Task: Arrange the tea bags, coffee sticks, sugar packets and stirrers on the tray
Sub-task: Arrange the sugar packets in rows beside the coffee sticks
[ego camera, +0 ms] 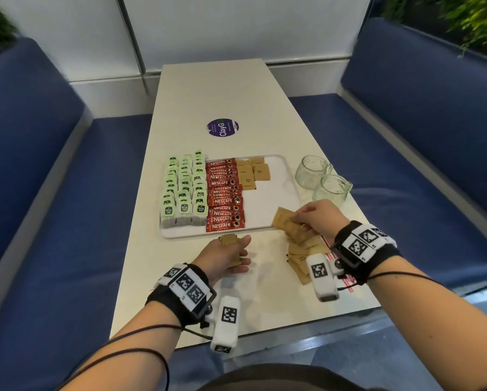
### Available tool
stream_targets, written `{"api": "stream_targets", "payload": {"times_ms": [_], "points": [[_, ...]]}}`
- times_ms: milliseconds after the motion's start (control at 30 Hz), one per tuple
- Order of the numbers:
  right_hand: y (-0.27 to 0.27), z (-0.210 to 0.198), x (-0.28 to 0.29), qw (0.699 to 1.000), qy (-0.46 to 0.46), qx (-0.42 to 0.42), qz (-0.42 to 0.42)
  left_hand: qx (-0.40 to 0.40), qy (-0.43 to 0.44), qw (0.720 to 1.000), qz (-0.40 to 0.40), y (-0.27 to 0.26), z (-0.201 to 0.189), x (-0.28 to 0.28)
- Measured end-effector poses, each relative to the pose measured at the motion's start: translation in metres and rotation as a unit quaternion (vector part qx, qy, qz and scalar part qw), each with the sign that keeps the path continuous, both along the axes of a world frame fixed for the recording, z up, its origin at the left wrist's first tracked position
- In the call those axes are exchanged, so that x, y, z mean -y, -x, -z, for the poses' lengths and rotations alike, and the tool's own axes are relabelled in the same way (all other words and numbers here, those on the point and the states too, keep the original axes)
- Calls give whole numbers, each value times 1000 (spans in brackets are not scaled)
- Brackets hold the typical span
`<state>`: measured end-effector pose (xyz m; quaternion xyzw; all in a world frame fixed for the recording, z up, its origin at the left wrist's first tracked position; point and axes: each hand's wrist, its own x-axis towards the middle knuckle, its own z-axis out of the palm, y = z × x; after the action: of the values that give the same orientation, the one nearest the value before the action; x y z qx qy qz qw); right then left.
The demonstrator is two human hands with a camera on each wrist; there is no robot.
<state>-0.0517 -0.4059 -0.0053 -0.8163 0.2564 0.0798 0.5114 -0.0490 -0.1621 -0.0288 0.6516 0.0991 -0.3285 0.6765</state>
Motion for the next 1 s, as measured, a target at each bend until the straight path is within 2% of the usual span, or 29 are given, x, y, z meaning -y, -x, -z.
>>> {"api": "stream_targets", "payload": {"times_ms": [67, 200, 267, 367, 467, 567, 700, 833, 1000], "points": [[4, -11, -15, 997, -78, 7, -18, 7, 12, 1000, 12, 2, -4, 10], [14, -17, -48, 990, -110, -8, -88, -8, 74, 997, 2, 3, -12, 26], [22, -11, -61, 986, -124, -11, -113, -6, 77, 997, -18, 2, -10, 29], [25, 7, -62, 992, -66, -6, -107, -1, 44, 998, -46, 2, -5, 24], [17, 20, -29, 997, 72, 10, -36, -12, 43, 997, -58, 2, -1, 16], [13, 19, 2, 982, 185, -47, -1, -16, 31, 998, -49, 1, 2, 9], [7, 21, 7, 976, 183, -112, -38, -12, 13, 999, -41, -1, 5, 7], [5, 22, 2, 965, 219, -132, -63, 0, 1, 1000, -27, -4, 6, 6], [-3, 23, 7, 964, 208, -150, -70, 7, -6, 1000, -14, -8, 4, 4]]}}
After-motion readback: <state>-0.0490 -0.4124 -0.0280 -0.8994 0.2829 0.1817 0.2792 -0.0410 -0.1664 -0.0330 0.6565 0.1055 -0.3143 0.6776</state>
